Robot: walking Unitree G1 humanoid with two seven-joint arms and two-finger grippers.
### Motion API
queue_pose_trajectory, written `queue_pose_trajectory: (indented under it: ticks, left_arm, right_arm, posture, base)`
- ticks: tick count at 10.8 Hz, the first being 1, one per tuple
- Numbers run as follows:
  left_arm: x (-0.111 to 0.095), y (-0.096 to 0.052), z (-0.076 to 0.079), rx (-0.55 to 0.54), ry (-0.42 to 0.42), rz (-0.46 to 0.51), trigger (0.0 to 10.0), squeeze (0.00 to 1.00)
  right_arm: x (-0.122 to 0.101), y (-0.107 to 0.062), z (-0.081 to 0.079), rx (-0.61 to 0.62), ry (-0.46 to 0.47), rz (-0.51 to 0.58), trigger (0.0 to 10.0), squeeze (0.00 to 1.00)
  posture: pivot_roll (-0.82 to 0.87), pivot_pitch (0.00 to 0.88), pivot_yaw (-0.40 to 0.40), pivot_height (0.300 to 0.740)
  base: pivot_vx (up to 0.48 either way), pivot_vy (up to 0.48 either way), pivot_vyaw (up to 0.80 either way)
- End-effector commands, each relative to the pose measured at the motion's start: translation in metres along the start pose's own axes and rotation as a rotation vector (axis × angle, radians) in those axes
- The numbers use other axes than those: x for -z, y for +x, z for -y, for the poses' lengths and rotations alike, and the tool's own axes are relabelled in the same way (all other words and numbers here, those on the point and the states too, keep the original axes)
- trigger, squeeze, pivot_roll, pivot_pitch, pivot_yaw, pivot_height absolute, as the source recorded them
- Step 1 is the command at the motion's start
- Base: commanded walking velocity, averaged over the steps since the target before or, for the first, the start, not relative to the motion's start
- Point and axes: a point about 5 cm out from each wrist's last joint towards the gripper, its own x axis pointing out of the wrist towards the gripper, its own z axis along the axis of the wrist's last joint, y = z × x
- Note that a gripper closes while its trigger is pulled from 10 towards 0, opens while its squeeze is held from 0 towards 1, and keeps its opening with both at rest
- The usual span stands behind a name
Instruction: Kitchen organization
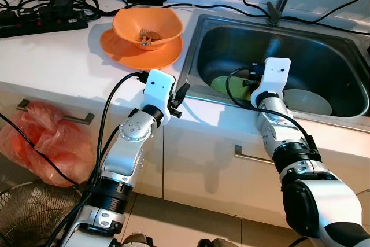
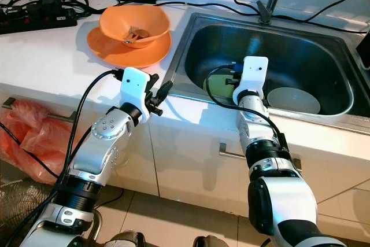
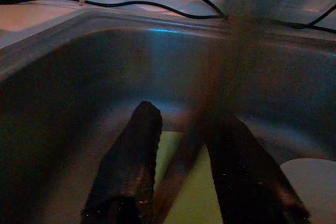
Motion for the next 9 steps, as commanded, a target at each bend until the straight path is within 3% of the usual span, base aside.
queue_pose_trajectory:
  ticks: [1,2,3,9]
  left_arm:
    - [0.004,0.000,0.004,0.007,0.003,-0.015,10.0,0.00]
    - [0.002,0.000,0.003,-0.001,0.003,-0.008,10.0,0.00]
    - [-0.002,0.000,0.002,-0.014,0.004,0.007,10.0,0.00]
    - [-0.015,0.001,0.001,0.004,0.001,0.047,10.0,0.00]
  right_arm:
    - [0.003,0.000,0.003,0.015,0.023,-0.025,10.0,1.00]
    - [0.001,0.000,0.002,0.006,0.026,-0.012,10.0,1.00]
    - [-0.005,0.001,0.001,-0.005,0.028,0.018,10.0,0.00]
    - [-0.034,0.006,-0.006,-0.040,0.045,0.142,10.0,0.00]
  posture:
    - [0.10,0.074,-0.074,0.740]
    - [0.09,0.089,-0.073,0.740]
    - [0.09,0.093,-0.073,0.740]
    - [0.08,0.098,-0.072,0.740]
  base:
    - [0.000,0.000,0.00]
    - [0.000,0.000,0.00]
    - [0.000,0.000,0.00]
    - [0.000,0.000,0.00]
